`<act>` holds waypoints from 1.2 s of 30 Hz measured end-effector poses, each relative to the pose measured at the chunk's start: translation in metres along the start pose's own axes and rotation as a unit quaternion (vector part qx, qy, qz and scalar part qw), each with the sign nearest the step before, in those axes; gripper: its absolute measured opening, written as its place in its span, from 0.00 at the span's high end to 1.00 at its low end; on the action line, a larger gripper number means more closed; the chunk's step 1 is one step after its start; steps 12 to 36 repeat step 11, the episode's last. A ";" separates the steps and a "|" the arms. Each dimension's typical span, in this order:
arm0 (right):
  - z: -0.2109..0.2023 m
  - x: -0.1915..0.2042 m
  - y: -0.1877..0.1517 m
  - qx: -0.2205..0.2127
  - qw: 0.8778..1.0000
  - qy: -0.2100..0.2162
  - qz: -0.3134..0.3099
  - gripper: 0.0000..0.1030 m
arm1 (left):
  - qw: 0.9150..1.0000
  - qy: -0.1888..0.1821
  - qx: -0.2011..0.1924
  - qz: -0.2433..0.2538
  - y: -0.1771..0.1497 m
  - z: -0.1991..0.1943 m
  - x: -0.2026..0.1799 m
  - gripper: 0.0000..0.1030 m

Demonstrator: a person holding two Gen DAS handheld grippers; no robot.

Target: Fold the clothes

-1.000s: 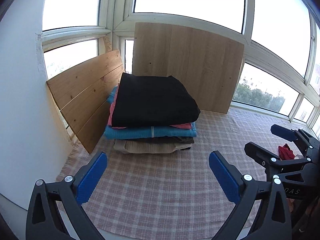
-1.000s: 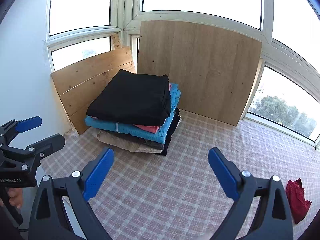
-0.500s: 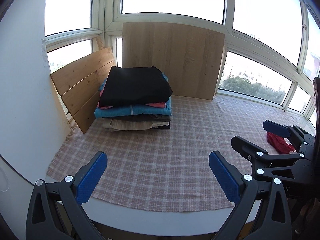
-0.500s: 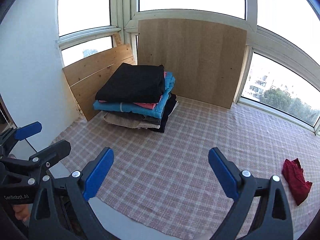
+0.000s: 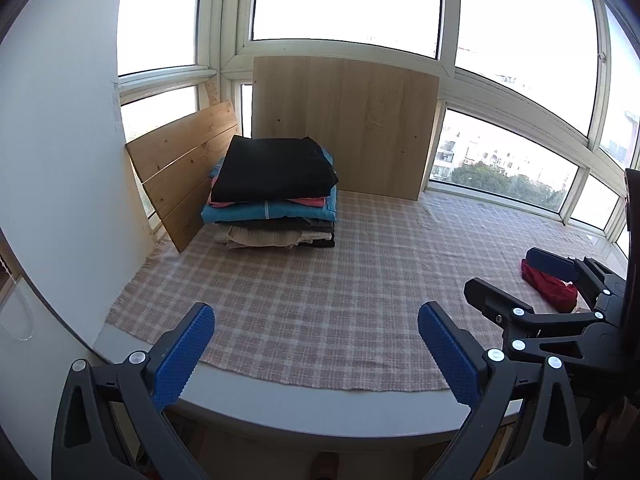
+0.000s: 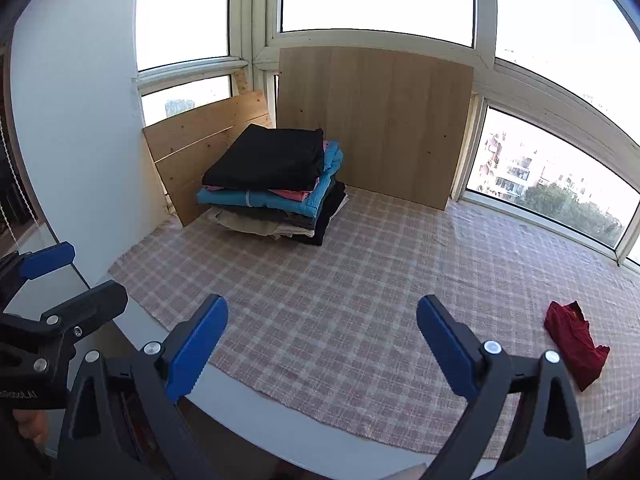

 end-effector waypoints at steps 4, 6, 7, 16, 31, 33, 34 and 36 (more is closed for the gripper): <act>-0.008 0.002 -0.006 -0.001 1.000 0.001 -0.008 0.06 | 1.000 -0.004 -0.009 -0.001 -0.003 -0.010 -0.002 0.00; -0.010 0.003 -0.008 0.000 1.000 0.000 -0.013 0.06 | 1.000 -0.008 -0.012 0.001 -0.005 -0.014 -0.005 0.00; -0.010 0.003 -0.010 0.000 1.000 0.000 -0.014 0.06 | 1.000 -0.009 -0.014 0.005 -0.005 -0.016 -0.006 0.00; -0.013 0.002 -0.013 0.002 1.000 0.003 -0.012 0.06 | 1.000 0.002 -0.016 0.009 -0.006 -0.020 -0.007 0.00; -0.013 0.002 -0.013 0.002 1.000 0.003 -0.012 0.06 | 1.000 0.002 -0.016 0.009 -0.006 -0.020 -0.007 0.00; -0.013 0.002 -0.013 0.002 1.000 0.003 -0.012 0.06 | 1.000 0.002 -0.016 0.009 -0.006 -0.020 -0.007 0.00; -0.013 0.002 -0.013 0.002 1.000 0.003 -0.012 0.06 | 1.000 0.002 -0.016 0.009 -0.006 -0.020 -0.007 0.00; -0.013 0.002 -0.013 0.002 1.000 0.003 -0.012 0.06 | 1.000 0.002 -0.016 0.009 -0.006 -0.020 -0.007 0.00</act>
Point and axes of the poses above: each gripper's, at about its wrist camera, not at the fingertips, and z roughly the way its jaws point, x to its left, y to its top, the point moved 4 cm from there along z, roughly the way its jaws point, and after that the axes turned 12 degrees about z, right-handed, at the moved point
